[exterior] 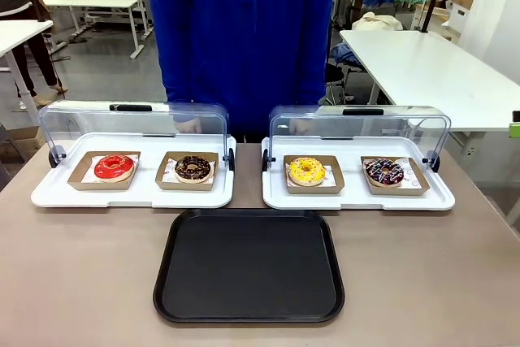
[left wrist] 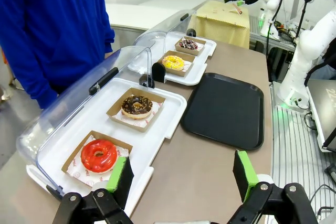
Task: Move the third donut from the left to the tray.
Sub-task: Pick up the Paper togo box containing the Donut indicated by the person and place it on the Handle tray.
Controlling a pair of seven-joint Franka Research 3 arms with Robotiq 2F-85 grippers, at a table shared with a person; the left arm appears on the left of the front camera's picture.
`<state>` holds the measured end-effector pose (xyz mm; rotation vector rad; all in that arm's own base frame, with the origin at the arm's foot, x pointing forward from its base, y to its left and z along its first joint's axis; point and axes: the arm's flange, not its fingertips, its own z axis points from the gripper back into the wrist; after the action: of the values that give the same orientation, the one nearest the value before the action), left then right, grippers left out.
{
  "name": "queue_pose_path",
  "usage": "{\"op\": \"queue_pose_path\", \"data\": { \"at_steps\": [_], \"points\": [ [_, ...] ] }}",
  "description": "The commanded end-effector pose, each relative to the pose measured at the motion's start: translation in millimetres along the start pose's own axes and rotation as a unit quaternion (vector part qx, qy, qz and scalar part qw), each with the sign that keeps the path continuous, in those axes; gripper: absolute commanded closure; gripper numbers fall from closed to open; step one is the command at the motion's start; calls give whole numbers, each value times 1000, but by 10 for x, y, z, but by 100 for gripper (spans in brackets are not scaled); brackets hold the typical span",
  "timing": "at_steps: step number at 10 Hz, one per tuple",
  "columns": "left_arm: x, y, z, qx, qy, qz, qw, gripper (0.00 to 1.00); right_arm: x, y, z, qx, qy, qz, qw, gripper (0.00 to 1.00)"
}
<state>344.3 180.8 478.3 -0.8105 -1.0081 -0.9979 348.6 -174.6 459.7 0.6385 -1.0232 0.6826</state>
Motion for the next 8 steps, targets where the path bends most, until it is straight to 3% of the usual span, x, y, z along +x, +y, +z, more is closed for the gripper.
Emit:
{"op": "queue_pose_path", "data": {
  "at_steps": [1,8],
  "points": [
    [8,9,20,-4,-7,-7,1000,0,17,-54,-13,0,-17,15,1000,0],
    [8,9,20,-4,-7,-7,1000,0,17,-54,-13,0,-17,15,1000,0]
  ]
}}
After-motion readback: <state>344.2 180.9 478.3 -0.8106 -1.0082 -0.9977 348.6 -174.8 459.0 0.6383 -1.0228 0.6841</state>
